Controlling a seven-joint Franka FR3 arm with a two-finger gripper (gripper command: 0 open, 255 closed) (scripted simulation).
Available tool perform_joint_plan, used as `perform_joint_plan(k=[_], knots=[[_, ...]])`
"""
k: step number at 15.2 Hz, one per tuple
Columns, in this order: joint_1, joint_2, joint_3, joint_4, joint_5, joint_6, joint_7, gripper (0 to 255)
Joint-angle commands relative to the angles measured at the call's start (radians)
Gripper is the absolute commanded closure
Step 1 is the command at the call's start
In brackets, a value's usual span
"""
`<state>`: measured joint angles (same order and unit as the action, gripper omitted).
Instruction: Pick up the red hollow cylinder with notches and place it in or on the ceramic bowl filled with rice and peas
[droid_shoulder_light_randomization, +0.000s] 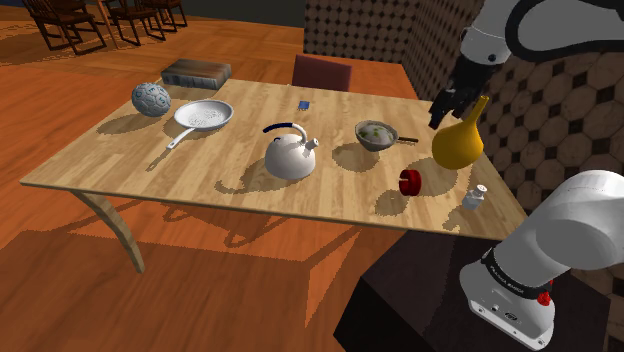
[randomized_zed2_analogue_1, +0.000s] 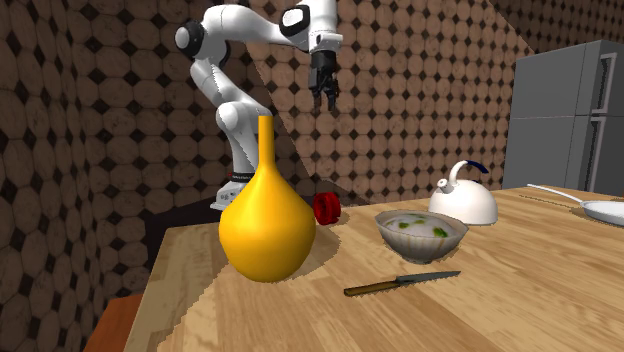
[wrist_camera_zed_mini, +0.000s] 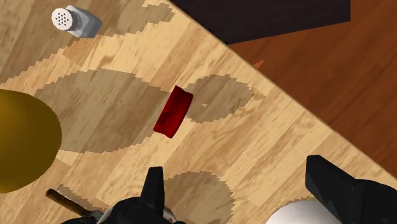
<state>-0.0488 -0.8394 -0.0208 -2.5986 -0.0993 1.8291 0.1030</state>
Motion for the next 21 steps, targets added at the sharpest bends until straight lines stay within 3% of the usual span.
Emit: perform_joint_plan(k=[1, 9, 16, 21], knots=[[-0.009, 0.009, 0.007, -0.064, -0.012, 0.071, 0.021, 0], [-0.057, 0.138, 0.039, -0.262, -0.076, 0.378, 0.119, 0], [-0.159, 0.394, 0.096, -0.352, -0.199, 0.705, 0.262, 0], [-0.208, 0.493, 0.113, -0.360, -0.263, 0.811, 0.307, 0]])
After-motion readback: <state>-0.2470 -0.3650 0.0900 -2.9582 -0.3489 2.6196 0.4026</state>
